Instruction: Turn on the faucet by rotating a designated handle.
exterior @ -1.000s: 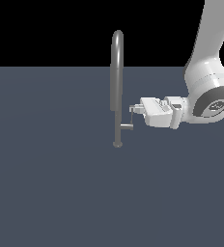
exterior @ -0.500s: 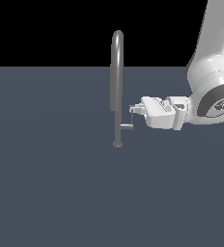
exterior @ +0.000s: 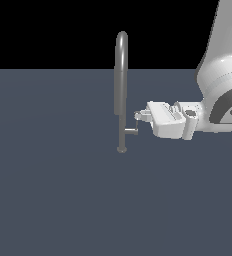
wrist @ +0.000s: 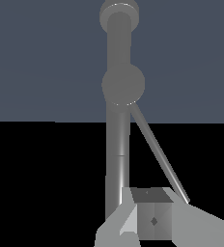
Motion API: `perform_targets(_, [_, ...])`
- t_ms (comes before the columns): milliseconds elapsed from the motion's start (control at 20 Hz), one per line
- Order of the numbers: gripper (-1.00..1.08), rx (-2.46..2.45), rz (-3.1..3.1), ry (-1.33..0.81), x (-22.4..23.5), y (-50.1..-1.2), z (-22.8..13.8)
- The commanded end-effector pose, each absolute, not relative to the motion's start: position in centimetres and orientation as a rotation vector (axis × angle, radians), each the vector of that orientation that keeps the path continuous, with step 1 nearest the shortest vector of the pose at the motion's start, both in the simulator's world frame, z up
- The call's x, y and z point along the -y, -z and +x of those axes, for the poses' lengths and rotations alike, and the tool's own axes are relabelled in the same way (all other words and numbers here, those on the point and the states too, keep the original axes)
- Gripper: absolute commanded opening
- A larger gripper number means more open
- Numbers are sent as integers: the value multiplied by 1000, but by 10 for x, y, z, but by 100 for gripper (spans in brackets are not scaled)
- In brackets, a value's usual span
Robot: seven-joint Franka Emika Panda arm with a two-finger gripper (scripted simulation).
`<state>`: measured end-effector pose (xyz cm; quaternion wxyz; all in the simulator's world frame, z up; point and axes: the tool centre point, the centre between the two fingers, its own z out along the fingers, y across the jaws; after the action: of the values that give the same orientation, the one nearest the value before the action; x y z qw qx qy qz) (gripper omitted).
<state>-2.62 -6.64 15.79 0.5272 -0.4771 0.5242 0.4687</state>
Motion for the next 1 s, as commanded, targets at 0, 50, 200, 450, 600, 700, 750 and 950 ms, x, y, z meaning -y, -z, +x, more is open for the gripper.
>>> perform_targets(0, [-100, -1253, -1140, -1120, 67, -158, -26])
perform_targets(50, [-100, -1253, -1139, -1122, 66, -155, -30])
perform_targets(200, [-100, -1254, -1137, -1127, 65, -147, -43])
perform_targets(450, [-100, -1256, -1134, -1134, 63, -136, -61])
perform_targets(600, [-100, -1248, -1144, -1117, 63, -135, -56])
perform_targets(700, [-100, -1251, -1140, -1124, 63, -123, -64])
perform_targets(750, [-100, -1252, -1138, -1127, 62, -117, -68])
perform_targets(950, [-100, -1233, -1150, -1113, 63, -123, -65])
